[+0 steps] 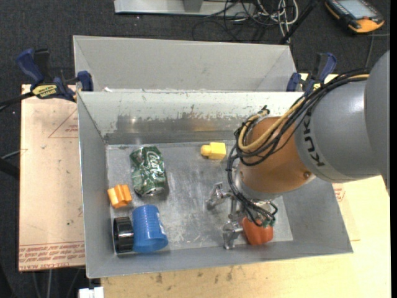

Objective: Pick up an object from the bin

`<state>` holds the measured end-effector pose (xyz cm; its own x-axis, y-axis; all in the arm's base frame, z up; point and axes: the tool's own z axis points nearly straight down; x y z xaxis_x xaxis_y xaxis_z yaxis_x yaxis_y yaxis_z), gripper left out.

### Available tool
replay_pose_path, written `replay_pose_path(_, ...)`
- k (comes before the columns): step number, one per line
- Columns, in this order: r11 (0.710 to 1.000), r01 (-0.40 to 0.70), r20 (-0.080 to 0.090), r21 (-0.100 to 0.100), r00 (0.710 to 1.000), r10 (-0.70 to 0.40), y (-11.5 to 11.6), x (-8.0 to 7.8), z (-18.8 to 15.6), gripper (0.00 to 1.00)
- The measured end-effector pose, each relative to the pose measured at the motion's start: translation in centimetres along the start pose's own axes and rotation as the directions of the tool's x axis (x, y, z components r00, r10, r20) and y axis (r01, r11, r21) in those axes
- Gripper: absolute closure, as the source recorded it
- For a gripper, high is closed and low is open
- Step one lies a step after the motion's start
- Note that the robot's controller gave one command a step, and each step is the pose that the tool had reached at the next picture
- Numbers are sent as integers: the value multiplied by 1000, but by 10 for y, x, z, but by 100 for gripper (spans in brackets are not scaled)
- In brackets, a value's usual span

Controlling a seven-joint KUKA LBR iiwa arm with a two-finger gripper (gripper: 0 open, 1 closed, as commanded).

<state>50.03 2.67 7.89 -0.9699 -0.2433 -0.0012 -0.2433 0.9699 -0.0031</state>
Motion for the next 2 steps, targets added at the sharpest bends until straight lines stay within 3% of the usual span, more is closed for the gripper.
replay_pose_path(1, 826, 564, 6, -4, 826, -564, -19, -6, 6, 100)
replay_pose_path(2, 825, 564, 6, -4, 825, -564, -19, -6, 6, 100)
